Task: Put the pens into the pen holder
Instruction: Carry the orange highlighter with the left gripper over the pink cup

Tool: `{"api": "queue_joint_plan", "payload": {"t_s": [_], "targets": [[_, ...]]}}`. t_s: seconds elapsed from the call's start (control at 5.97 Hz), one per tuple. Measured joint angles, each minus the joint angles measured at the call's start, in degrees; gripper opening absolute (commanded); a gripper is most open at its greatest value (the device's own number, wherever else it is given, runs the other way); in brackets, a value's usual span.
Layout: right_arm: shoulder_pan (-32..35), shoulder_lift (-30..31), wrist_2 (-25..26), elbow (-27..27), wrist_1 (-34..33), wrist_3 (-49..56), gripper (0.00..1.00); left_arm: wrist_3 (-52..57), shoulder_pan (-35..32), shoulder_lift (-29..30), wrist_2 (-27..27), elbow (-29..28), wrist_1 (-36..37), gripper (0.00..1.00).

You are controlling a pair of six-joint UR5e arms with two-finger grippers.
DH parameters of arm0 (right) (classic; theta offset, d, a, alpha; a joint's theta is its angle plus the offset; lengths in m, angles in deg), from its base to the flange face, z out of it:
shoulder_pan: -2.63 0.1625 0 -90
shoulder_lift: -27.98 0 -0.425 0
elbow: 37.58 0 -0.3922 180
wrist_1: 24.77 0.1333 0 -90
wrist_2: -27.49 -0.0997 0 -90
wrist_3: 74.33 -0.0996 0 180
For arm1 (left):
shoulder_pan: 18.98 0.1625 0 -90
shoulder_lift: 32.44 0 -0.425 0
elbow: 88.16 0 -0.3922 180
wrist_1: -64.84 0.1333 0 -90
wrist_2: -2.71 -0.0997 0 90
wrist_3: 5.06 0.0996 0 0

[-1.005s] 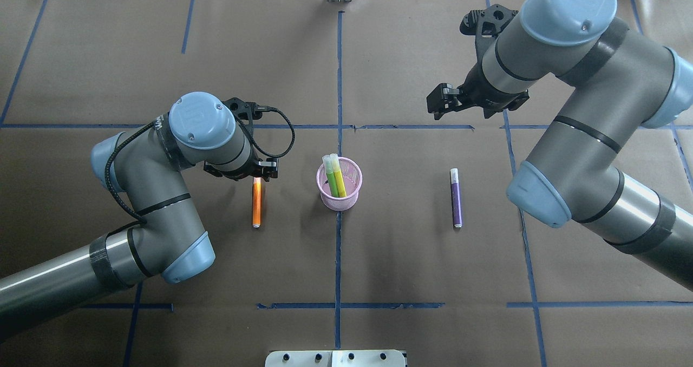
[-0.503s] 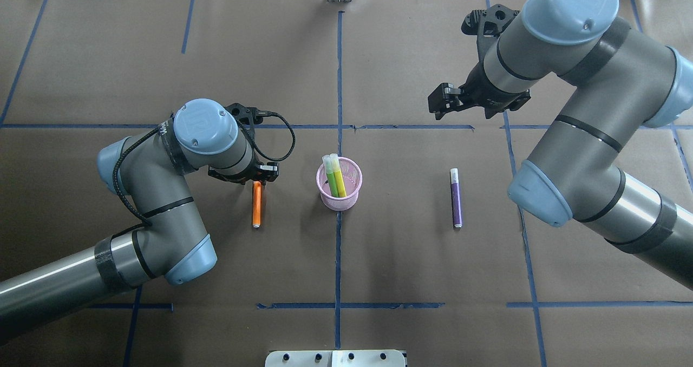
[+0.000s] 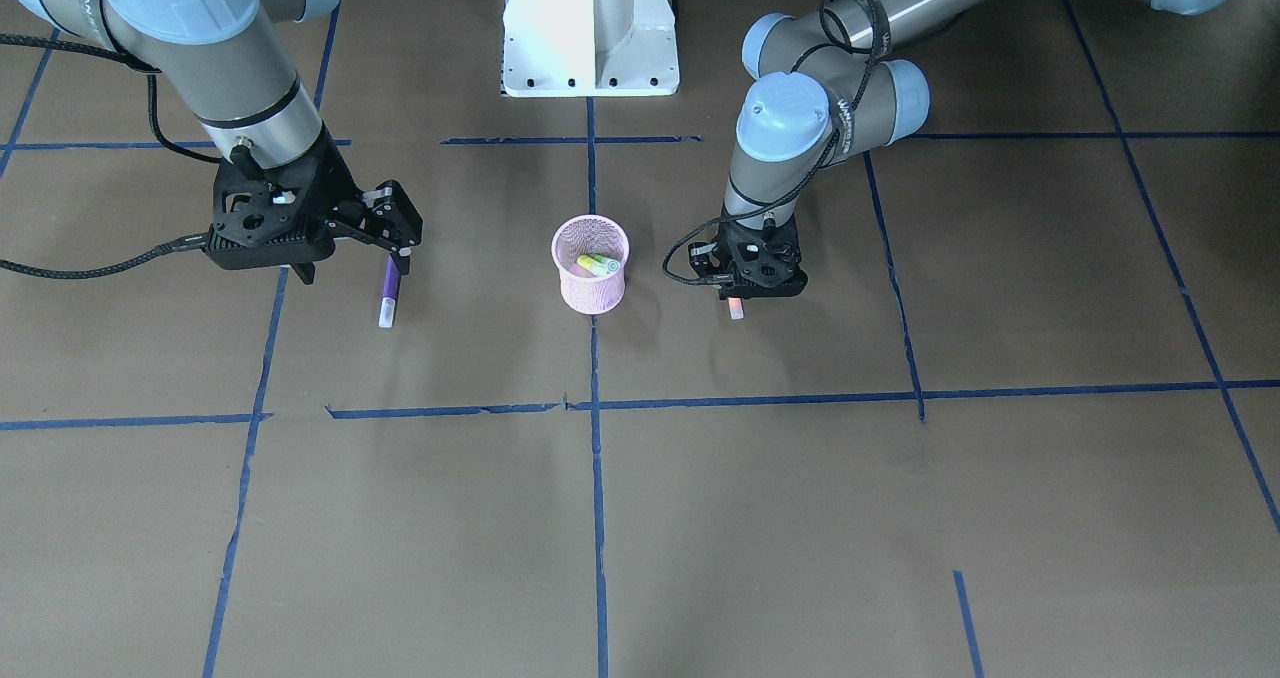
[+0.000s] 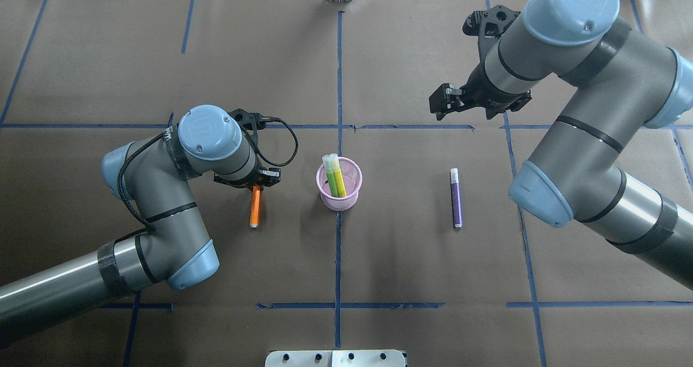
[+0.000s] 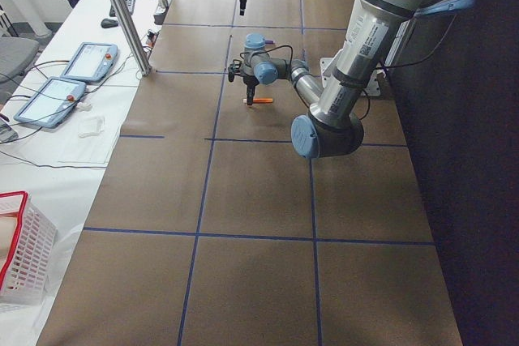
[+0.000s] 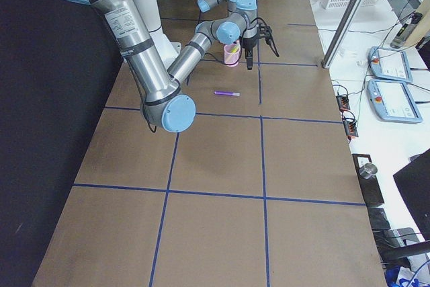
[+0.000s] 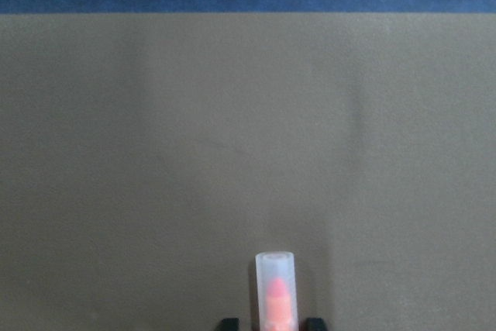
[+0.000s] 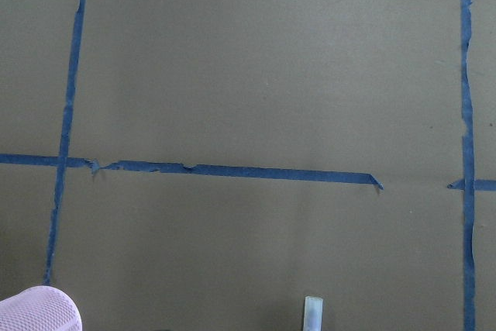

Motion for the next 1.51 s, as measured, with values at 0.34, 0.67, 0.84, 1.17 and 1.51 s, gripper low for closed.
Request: {"api": "queue_joint_plan", "payload": {"t_s": [0.34,0.67,0.84,1.17,1.51], "targets": [[0.00,0.27,0.04,-0.03,0.26,-0.12,1.00,-0.01,-0.82,0.96,-2.05,1.97,0.17,0.00],[0.00,0.74,0.07,-0.15,0.53,-0.18,1.00,0.37,-1.29,2.22,-11.96,9.05,-3.64,0.00],[0.00,0.82,0.11,-0.18,0.57,-0.22,1.00,0.44,-0.93,2.93,-16.83,11.27,-8.70,0.00],[0.00,1.22,0.13,-0.24,0.58,-0.24,1.00,2.07,2.16,6.22,-24.17,10.97,-12.93,0.00],[0.00,1.73,0.13,-0.23,0.58,-0.27,1.00,6.59,7.81,8.01,-32.03,8.66,-15.79,0.00]]}}
